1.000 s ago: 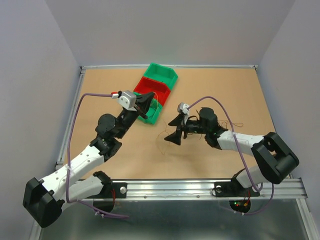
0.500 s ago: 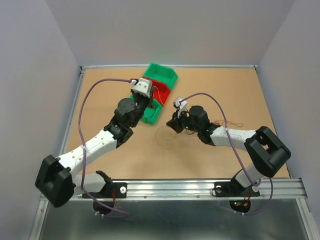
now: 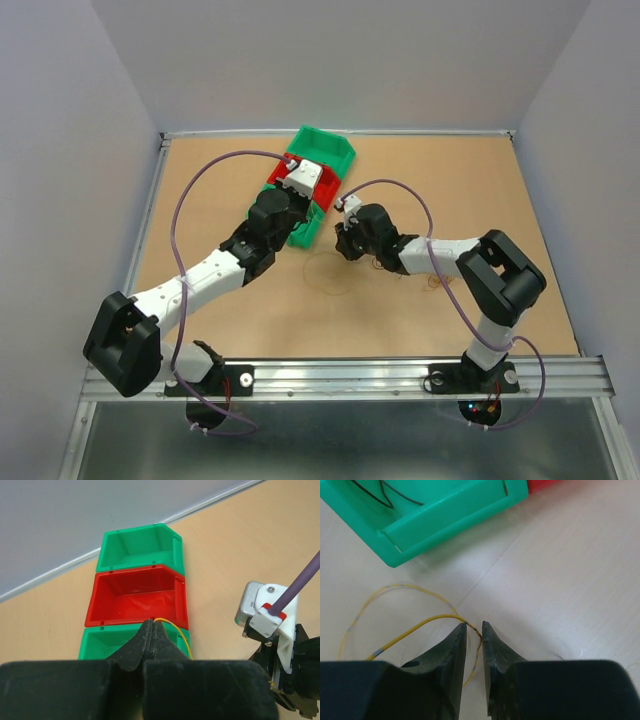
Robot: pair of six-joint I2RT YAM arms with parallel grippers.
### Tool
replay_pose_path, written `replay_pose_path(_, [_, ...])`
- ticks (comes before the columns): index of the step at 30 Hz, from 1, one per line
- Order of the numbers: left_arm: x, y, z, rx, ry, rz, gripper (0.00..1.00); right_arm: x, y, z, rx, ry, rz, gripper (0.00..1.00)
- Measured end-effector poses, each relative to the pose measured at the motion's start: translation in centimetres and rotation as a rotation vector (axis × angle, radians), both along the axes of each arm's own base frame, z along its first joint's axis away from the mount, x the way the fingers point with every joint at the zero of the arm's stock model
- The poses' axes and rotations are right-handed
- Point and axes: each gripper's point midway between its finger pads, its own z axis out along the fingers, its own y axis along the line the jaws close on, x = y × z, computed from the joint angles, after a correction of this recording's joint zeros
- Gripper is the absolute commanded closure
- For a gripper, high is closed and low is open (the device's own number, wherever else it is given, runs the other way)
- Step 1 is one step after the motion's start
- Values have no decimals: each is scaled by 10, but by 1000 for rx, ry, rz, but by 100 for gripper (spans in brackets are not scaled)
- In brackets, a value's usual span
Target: Untangle the cables
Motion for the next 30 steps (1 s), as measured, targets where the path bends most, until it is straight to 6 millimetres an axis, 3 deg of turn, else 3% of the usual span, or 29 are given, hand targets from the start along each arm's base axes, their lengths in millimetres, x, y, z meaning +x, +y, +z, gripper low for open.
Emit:
replay_pose_path(5, [2,8,-9,41,20,23,100,3,6,-21,-42,34,34,58])
replay_pose_path(9, [4,11,-11,47,27,31,100,4,13,-21,-42,25,82,35])
replay_pose_path(12, [5,14,-14,52,36,34,100,2,15,-20,-37,22,107,29])
replay_pose_path(19, [7,21,-20,63,56,40,100,-4,20,-18,-30,30,139,20])
replay_pose_path(30, [6,20,-21,64,60,30,100,-35,34,-7,-62,28,229,21])
